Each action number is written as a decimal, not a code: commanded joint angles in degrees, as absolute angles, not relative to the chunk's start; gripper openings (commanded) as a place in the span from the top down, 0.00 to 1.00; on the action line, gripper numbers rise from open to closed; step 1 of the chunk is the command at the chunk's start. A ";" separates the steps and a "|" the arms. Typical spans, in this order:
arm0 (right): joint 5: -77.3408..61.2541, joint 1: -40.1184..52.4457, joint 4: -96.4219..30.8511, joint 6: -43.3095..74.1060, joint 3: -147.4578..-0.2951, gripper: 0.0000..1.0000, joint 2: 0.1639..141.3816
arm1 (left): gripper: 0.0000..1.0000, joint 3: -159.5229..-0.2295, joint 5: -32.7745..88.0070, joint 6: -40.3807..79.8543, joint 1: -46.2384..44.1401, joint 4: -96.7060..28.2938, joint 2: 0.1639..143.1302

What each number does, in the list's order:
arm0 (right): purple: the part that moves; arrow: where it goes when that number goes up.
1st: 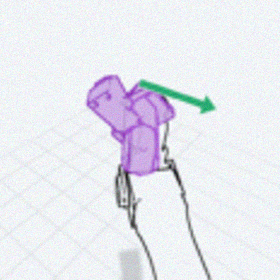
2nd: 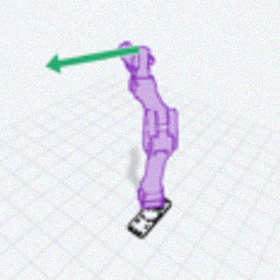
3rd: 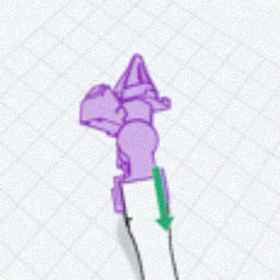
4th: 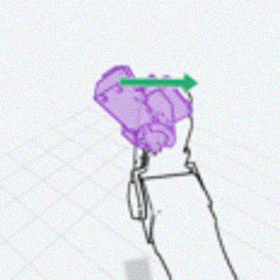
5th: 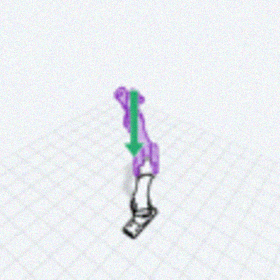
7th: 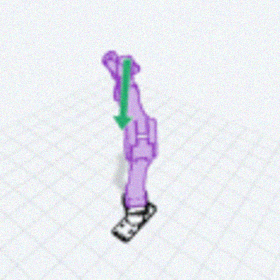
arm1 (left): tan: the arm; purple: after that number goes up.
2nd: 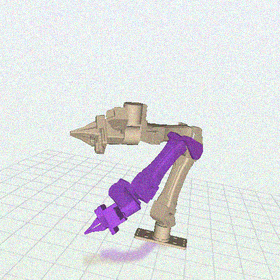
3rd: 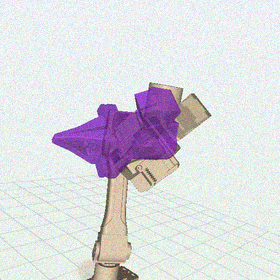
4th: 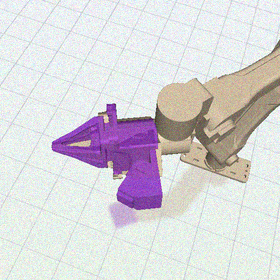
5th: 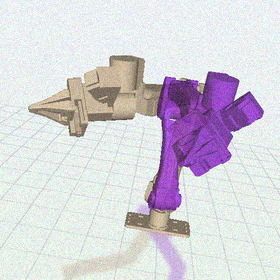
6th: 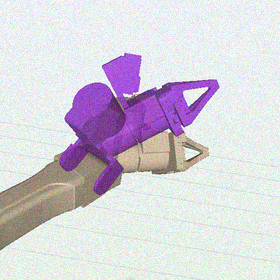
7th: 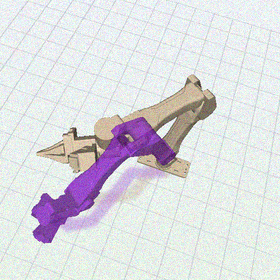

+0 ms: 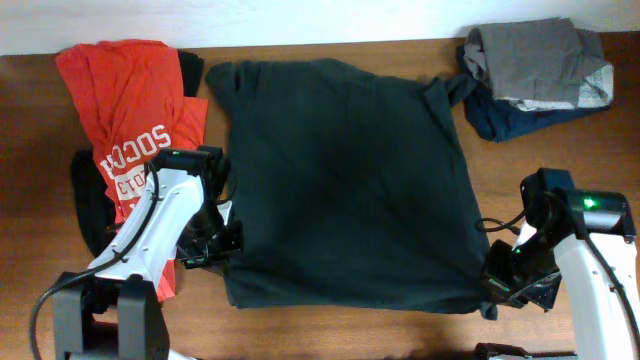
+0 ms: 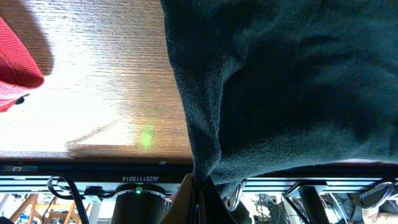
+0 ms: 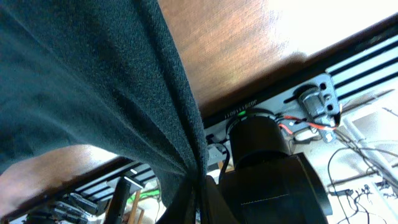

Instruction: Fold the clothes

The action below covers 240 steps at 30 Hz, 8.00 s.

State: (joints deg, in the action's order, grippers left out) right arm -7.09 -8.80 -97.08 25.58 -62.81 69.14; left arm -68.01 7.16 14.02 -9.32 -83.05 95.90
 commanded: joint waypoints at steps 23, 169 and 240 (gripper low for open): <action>-10.39 -8.67 -81.17 25.02 -61.52 0.44 68.07 | 0.23 -67.55 8.03 11.86 -9.50 -57.32 95.11; -15.64 7.88 -97.36 3.53 -149.36 0.18 131.83 | 0.21 -81.69 3.62 -6.11 -14.46 -30.59 96.71; -14.17 6.42 -85.95 -1.04 -130.82 0.14 121.95 | 0.24 -84.44 13.85 -10.68 -10.13 1.87 127.46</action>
State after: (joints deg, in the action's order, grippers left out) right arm -14.48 6.33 -85.49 -1.74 -129.97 123.33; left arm -83.07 9.52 -10.35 -9.78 1.32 126.23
